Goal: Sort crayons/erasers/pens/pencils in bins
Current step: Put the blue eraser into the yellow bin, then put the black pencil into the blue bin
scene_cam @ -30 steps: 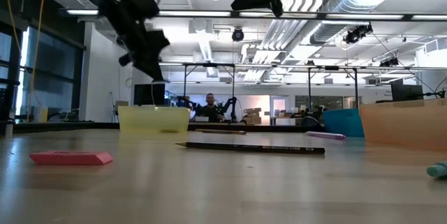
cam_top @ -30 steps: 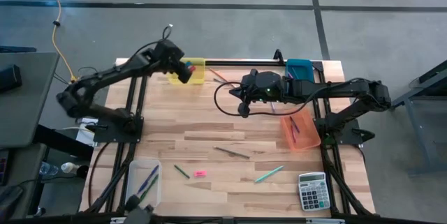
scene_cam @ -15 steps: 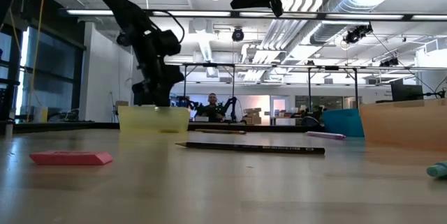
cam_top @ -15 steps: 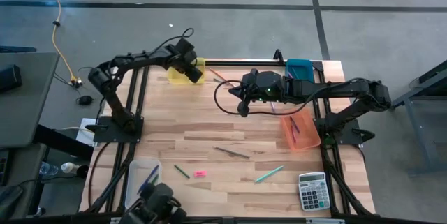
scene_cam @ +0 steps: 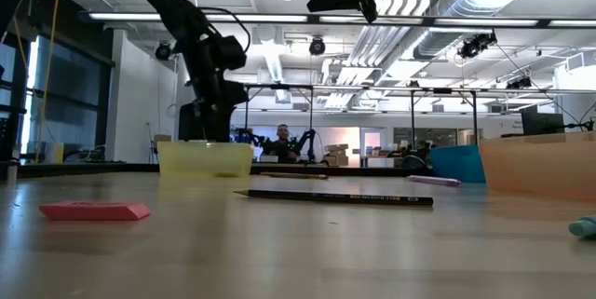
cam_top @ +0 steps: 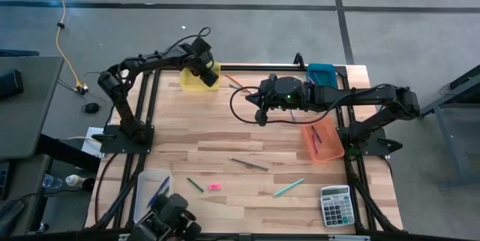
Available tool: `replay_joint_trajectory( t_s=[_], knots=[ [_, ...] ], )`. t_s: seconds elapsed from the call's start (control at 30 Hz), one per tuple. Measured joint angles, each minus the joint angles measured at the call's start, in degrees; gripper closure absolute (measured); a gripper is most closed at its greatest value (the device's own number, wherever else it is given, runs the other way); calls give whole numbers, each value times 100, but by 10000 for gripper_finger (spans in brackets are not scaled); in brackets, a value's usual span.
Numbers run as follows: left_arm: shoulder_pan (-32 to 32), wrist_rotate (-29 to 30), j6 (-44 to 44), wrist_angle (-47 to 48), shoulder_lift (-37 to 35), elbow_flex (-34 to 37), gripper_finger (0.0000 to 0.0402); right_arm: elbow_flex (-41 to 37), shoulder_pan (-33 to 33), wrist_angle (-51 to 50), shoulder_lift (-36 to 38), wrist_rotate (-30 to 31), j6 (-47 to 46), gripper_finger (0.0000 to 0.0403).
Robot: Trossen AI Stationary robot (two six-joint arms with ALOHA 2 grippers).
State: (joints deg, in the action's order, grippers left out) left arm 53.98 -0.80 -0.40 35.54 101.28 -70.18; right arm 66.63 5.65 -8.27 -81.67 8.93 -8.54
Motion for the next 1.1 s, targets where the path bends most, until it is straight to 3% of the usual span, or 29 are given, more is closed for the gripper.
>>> replay_joint_trajectory(
  t_s=[0.2, 0.43, 0.53, 0.67, 0.93, 1.1],
  knots=[
    [-49, 38, 13, 3, -388, -132, 294, 0, 0, 0, 0, -2, 2, 403],
    [-358, 18, -73, -393, -1344, 266, 359, -2, 26, 4, 62, -4, 24, 403],
    [-632, -3, -153, -971, -1889, 745, 391, -2, 26, -28, 103, -7, 32, 403],
    [-1111, -3, -407, -1929, -2640, 1561, 395, -1, 63, -43, 111, -81, 203, 403],
    [-2113, -22, -751, -3244, -3989, 3161, 400, -2, 640, -602, 149, -1437, 291, 403],
    [-2564, -4, -1284, -3802, -4524, 3894, 401, -2, 827, -1085, 170, -1592, 599, 403]
  ],
)
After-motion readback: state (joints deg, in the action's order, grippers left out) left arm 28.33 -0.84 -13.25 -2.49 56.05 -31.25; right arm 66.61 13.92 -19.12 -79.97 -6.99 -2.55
